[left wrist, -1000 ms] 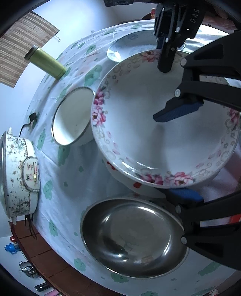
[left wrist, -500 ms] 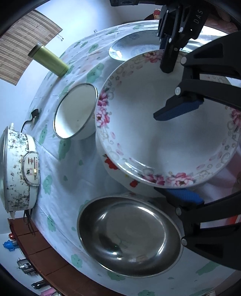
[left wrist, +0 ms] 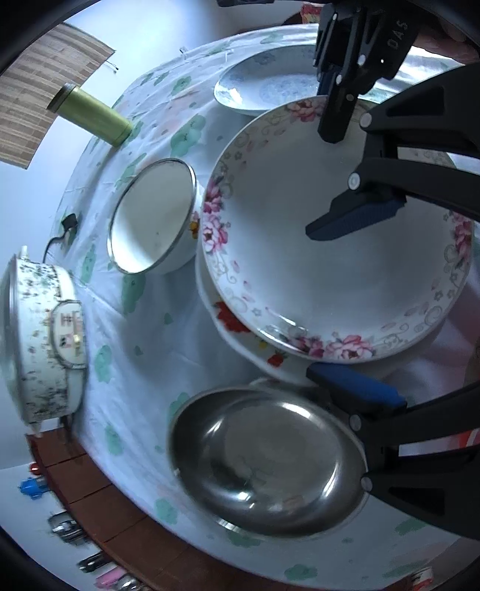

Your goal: Organize plates and bowls

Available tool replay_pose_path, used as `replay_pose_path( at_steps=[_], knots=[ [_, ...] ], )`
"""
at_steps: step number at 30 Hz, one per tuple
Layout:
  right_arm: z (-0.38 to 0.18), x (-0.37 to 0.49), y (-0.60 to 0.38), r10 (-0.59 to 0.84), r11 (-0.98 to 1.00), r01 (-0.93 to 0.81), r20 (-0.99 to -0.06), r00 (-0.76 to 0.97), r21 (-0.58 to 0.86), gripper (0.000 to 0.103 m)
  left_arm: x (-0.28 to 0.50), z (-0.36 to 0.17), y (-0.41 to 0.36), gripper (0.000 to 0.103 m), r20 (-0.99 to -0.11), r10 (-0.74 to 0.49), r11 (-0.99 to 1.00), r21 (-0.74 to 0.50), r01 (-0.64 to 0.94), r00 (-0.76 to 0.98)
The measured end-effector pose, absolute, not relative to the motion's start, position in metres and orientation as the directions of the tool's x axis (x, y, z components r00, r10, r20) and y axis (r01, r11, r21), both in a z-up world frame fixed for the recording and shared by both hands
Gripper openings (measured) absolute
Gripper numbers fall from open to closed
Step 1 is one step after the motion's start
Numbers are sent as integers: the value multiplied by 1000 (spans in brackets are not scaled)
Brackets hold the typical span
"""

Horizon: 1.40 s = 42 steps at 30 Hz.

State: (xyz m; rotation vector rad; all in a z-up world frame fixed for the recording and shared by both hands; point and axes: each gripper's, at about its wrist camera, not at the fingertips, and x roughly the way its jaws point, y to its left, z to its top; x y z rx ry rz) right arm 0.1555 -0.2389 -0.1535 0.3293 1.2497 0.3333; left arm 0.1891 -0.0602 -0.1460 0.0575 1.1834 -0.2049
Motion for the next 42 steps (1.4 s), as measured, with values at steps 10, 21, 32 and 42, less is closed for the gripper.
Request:
replay_pose_path(
  at_steps=[10,21,32,42],
  knots=[
    [-169,154,-231,422,902,-95,-812,404,421,26,176,-116,-51,68,-872,-155,972,-52,227,465],
    [-116,117,-259,399,903,-109,-715,575,416,53,147,-97,-45,68,-831,-236,961,-123,248,503],
    [-109,13,-376,171,918,172,-748,642,357,53,131,-89,-124,68,-833,-345,886,-136,444,432],
    [-111,-2,-399,127,877,271,-736,665,397,53,135,-88,-179,68,-850,-341,861,-111,496,401]
  ],
)
